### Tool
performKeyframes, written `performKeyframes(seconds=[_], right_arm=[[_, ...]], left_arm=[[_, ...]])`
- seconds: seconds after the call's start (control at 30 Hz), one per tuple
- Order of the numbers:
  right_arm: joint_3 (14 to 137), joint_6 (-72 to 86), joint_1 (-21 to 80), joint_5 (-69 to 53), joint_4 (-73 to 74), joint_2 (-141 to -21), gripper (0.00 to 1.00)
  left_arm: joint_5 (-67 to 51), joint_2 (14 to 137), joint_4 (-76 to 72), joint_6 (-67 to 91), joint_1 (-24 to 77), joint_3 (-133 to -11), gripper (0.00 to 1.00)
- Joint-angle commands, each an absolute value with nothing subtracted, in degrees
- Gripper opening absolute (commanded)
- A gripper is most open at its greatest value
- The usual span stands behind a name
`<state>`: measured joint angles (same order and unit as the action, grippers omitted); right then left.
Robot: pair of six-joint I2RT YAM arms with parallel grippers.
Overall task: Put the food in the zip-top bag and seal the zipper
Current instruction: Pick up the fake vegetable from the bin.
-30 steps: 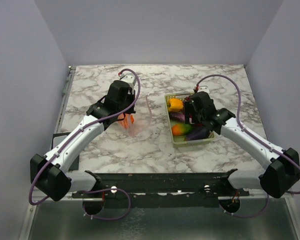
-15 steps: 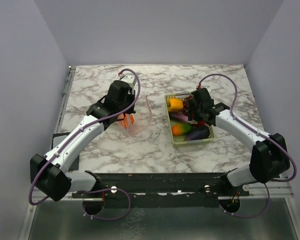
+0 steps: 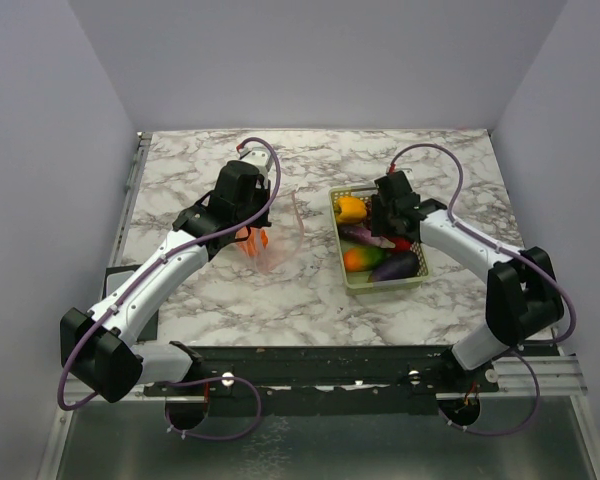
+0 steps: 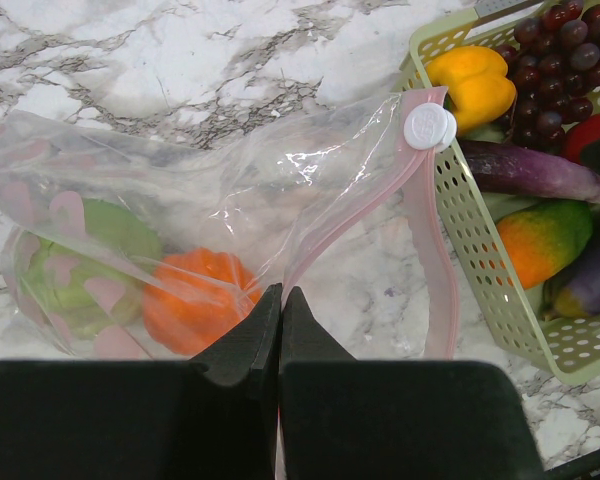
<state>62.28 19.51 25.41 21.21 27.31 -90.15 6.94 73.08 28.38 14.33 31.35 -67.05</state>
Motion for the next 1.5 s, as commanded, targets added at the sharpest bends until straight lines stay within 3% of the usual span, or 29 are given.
performKeyframes(seconds=[0.0,0.43,0.5,0.67,0.83,1.47], right_arm=[[63.6,20.1,24.8,23.6,25.7,-91.7,0.71],[62.9,20.3,24.6,25.3,25.8,-96.1,0.71],[62.8,20.2,24.6,25.5,25.7,-96.4,0.64],[62.8,19.9,24.7,25.8,25.7,-95.2,0.31],[64.1,19.6,24.6,26.4,26.7,-92.4,0.21],[66.2,17.8,25.1,9.2,26.9,-78.3,0.18]], left_arm=[[6.6,72.0,27.7,14.7,31.4,-66.4,0.0],[6.7,72.2,27.6,14.7,31.4,-66.3,0.0],[6.7,72.2,27.7,14.7,31.4,-66.4,0.0],[6.6,72.2,27.6,14.7,31.4,-66.4,0.0],[6.6,72.2,27.7,14.7,31.4,-66.4,0.0],[6.6,72.4,27.6,14.7,31.4,-66.4,0.0]])
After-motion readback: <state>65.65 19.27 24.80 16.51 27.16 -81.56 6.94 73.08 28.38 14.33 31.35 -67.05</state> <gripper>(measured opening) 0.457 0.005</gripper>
